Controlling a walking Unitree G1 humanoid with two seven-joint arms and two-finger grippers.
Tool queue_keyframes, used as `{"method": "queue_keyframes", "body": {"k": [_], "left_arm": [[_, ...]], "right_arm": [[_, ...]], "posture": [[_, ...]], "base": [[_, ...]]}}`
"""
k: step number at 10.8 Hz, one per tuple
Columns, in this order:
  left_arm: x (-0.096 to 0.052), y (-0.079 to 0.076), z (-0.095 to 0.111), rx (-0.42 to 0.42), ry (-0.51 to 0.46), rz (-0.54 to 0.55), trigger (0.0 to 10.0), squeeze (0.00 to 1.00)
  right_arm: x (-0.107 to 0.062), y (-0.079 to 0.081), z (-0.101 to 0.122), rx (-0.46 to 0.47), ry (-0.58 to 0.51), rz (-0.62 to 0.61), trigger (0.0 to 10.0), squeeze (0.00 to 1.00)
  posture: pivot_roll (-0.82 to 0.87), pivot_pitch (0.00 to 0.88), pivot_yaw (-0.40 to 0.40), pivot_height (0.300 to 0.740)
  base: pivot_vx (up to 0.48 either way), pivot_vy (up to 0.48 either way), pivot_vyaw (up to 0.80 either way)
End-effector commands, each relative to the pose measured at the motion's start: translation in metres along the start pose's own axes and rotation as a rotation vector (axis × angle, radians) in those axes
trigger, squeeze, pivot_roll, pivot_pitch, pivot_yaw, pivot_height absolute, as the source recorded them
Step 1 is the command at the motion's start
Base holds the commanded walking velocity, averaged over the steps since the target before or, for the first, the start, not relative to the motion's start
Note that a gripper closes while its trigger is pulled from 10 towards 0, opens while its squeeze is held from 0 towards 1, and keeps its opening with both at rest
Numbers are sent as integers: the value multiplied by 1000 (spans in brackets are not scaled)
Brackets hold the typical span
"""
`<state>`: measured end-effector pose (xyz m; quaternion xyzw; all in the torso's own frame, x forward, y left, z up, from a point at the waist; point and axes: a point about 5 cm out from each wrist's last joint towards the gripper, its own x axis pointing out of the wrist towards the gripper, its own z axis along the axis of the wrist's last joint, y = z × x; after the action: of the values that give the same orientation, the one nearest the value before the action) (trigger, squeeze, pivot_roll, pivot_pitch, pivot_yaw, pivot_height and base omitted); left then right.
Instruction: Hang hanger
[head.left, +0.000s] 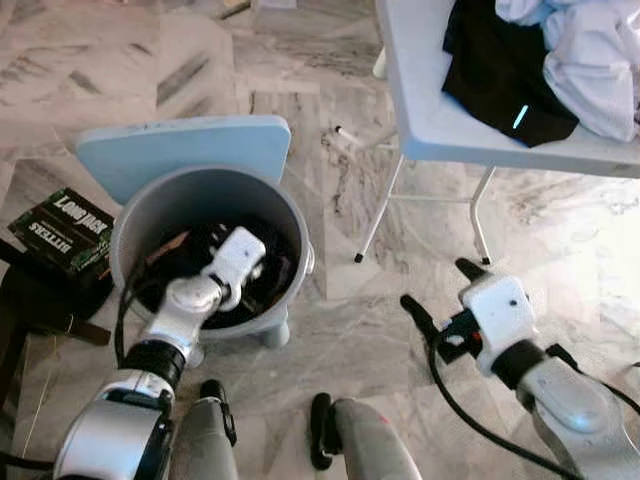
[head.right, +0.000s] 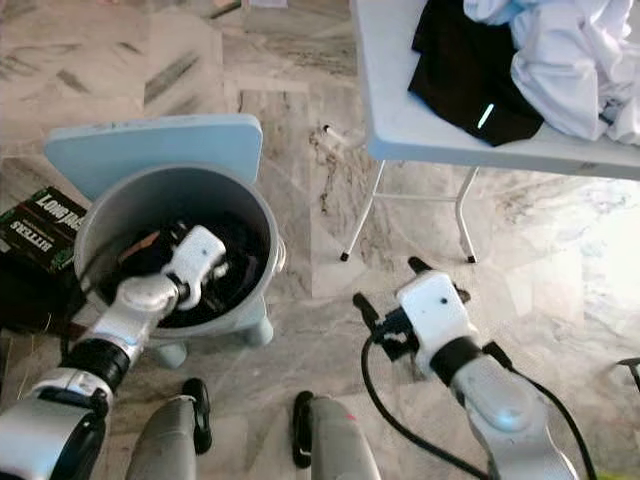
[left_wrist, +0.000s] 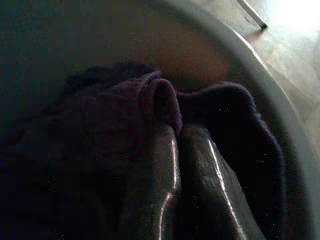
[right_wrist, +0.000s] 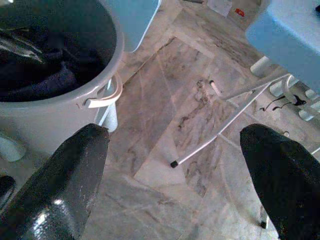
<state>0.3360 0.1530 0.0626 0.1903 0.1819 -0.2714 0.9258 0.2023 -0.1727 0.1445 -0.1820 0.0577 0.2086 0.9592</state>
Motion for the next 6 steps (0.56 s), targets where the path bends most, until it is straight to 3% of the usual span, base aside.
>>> {"method": "queue_keyframes", "body": {"k": [1,4,6], "left_arm": [[-3,2,-1,-11,-9,27,0,0],[-22,42,39,-10,-230,267,0,0],[-35,49,57,-1,-294,266,0,0]], "right_arm": [[1,2,-4,-1,12,7,10000,0],[16,8,-4,16,-27,7,10000,0],[30,13,-3,19,-59,14,10000,0]], "posture": [[-242,234,-139,740],[-184,209,-118,740],[-138,191,-101,740]], "base": [[0,0,0],[0,0,0],[0,0,0]]}}
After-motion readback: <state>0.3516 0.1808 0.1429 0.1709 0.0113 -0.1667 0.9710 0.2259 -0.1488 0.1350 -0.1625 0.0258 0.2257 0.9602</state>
